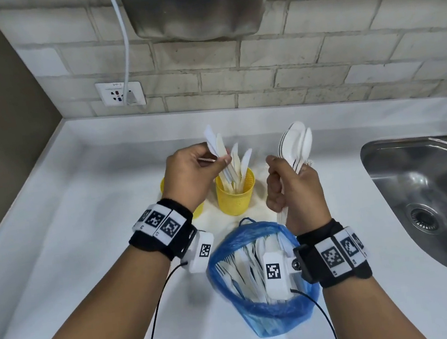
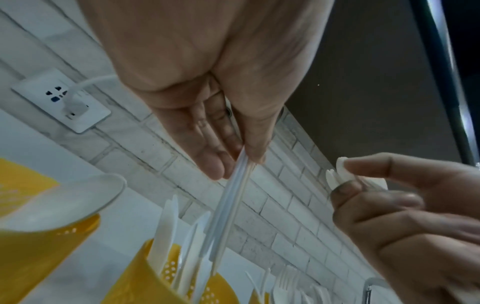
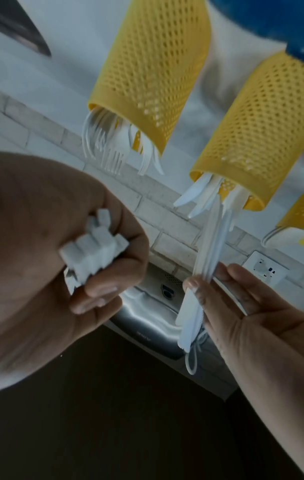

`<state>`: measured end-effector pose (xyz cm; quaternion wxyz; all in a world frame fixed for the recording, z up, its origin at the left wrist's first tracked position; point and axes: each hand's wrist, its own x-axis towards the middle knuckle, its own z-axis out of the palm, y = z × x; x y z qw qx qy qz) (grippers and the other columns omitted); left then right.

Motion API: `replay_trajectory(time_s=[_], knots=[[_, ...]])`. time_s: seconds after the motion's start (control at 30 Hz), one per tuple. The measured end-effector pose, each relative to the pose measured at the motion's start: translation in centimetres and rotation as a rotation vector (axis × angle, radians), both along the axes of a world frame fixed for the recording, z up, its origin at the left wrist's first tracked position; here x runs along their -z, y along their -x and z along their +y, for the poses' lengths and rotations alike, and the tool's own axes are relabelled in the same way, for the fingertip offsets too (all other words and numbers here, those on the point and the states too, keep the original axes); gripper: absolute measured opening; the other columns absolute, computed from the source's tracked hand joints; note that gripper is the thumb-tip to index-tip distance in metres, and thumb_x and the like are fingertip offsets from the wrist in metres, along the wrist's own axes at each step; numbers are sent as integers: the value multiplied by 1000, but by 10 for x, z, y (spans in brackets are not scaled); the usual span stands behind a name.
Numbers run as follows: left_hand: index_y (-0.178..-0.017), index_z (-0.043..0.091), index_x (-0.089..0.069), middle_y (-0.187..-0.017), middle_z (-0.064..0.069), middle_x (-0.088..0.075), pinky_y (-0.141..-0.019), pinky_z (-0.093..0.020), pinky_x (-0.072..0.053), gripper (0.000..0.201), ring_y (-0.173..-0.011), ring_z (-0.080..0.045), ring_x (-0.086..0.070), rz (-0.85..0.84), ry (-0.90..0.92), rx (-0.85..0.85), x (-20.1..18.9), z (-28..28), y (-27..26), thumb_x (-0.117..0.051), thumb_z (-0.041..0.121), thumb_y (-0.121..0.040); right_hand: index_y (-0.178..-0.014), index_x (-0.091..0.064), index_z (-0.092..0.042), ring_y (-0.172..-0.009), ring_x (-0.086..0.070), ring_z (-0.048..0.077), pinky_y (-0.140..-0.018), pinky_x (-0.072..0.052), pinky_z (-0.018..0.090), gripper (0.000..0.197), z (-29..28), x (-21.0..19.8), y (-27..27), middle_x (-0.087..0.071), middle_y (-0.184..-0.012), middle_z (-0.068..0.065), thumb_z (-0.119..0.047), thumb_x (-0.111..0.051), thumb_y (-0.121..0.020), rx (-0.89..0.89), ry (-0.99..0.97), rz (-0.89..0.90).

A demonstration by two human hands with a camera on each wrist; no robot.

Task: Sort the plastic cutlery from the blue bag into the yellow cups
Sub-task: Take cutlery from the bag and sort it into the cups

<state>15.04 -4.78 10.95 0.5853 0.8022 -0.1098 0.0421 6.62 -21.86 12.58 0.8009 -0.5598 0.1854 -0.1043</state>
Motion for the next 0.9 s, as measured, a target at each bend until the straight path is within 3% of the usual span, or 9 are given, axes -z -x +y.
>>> replay_trajectory(time_s=[0.17,0.27,0.37,0.47,0.5,0.57,0.67,0.8,0.9], knots=[[-92,21,-79,-80,7,-77,-82,-38,-62,11,-78,-12,-74,7,-154,0,13,-16,-18,-84,24,-82,-74,-52,-13,-38,-26,16,-45,-15,26,20,-4,11,4,-35,-54,4,-26,-43,-86,-109,-331,2],[-97,24,-76,-84,10,-75,-84,-35,-59,15,-81,-10,-71,-31,-322,53,20,-23,-22,-82,26,-83,-78,-54,-12,-39,-29,16,-46,-17,26,19,-5,16,5,-37,-56,4,-27,-44,-75,-124,-412,5],[-97,24,-72,-79,10,-69,-77,-31,-56,18,-81,-16,-68,-28,-511,76,25,-27,-24,-79,36,-85,-79,-53,-13,-44,-30,16,-47,-22,26,16,-4,19,3,-37,-61,4,-20,-39,-85,-91,-405,31],[-77,25,-63,-69,9,-60,-66,-29,-46,25,-76,-22,-64,-41,-658,73,30,-29,-25,-76,45,-86,-81,-51,-13,-49,-32,17,-49,-27,28,21,-3,21,1,-39,-64,5,-17,-35,-93,-58,-403,53],[-78,24,-65,-70,7,-62,-66,-29,-47,26,-77,-23,-65,-42,-664,65,31,-30,-25,-75,46,-87,-82,-51,-13,-49,-33,18,-50,-27,28,20,-2,20,1,-39,-65,5,-17,-35,-94,-59,-405,53],[-105,21,-72,-89,0,-73,-77,-32,-55,31,-88,-23,-69,-71,-605,33,32,-29,-25,-75,47,-87,-83,-51,-14,-51,-36,19,-52,-29,30,19,-2,21,1,-40,-67,5,-17,-37,-95,-68,-418,55],[-134,20,-61,-115,-2,-69,-89,-33,-56,48,-89,-18,-69,-145,-479,-8,28,-26,-23,-69,45,-93,-85,-52,-15,-56,-43,24,-59,-38,33,16,-2,23,1,-45,-71,6,-17,-40,-96,-88,-433,48],[-121,18,-61,-108,0,-63,-85,-31,-53,31,-81,-6,-61,-156,-281,-93,11,-21,-6,-60,40,-99,-89,-53,-15,-66,-56,30,-70,-48,38,18,1,21,-1,-53,-77,11,-15,-39,-100,-85,-429,-20],[-113,23,-60,-98,4,-64,-75,-20,-50,24,-80,-8,-64,-39,-222,30,0,-16,19,-64,40,-96,-95,-52,-14,-92,-66,35,-83,-51,44,16,5,19,-5,-69,-90,19,-15,-37,-102,-93,-268,-77]])
